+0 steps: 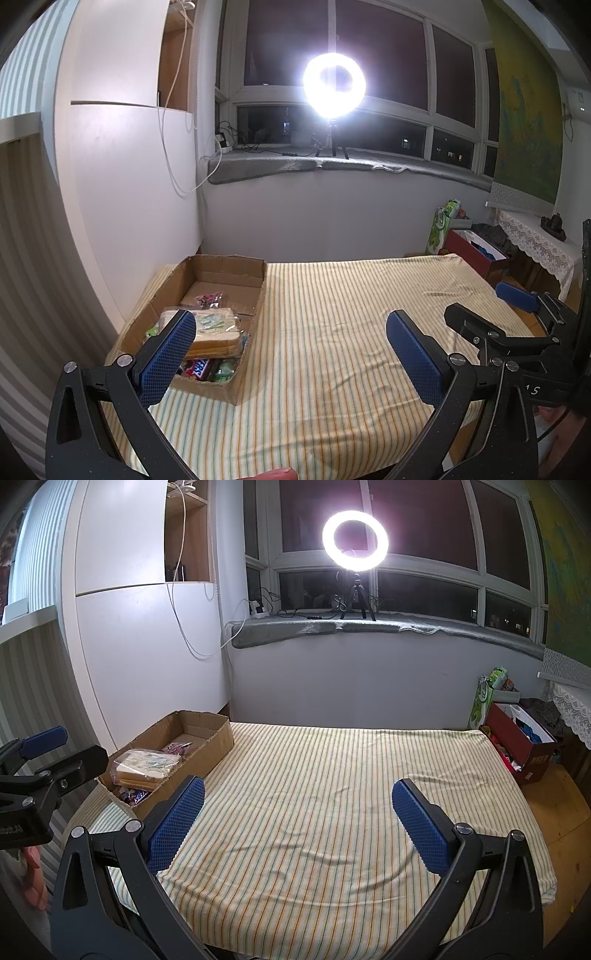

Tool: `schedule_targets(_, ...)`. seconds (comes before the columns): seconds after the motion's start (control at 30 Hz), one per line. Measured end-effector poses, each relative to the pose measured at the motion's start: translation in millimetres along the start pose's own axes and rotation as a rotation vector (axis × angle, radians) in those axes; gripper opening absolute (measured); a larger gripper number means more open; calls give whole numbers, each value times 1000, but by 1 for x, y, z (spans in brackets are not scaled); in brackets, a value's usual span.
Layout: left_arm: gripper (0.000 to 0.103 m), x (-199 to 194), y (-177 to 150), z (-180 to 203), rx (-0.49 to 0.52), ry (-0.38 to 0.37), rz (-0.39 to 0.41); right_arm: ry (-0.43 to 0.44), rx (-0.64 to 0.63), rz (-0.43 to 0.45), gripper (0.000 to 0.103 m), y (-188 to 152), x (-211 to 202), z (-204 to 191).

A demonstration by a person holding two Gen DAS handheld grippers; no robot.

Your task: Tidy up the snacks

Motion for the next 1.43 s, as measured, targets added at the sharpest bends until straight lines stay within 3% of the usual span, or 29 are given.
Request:
schedule_targets(1.23,102,4,-1,-3,1,-19,-10,-7,3,4,103,-2,-1,-1)
schedule_targets(1.43,102,2,-1,-3,24,-7,22,-9,3,2,103,-2,-2,-2)
Point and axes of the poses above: each gripper's, at about its wrist camera, not at the fingertips, and x roughly the way its jaws point, z to its right, y to its top, the point moved 2 cm from there along x, roughly the way its jaws point, and after that the axes turned 12 degrees about x, right-handed, at the moved point
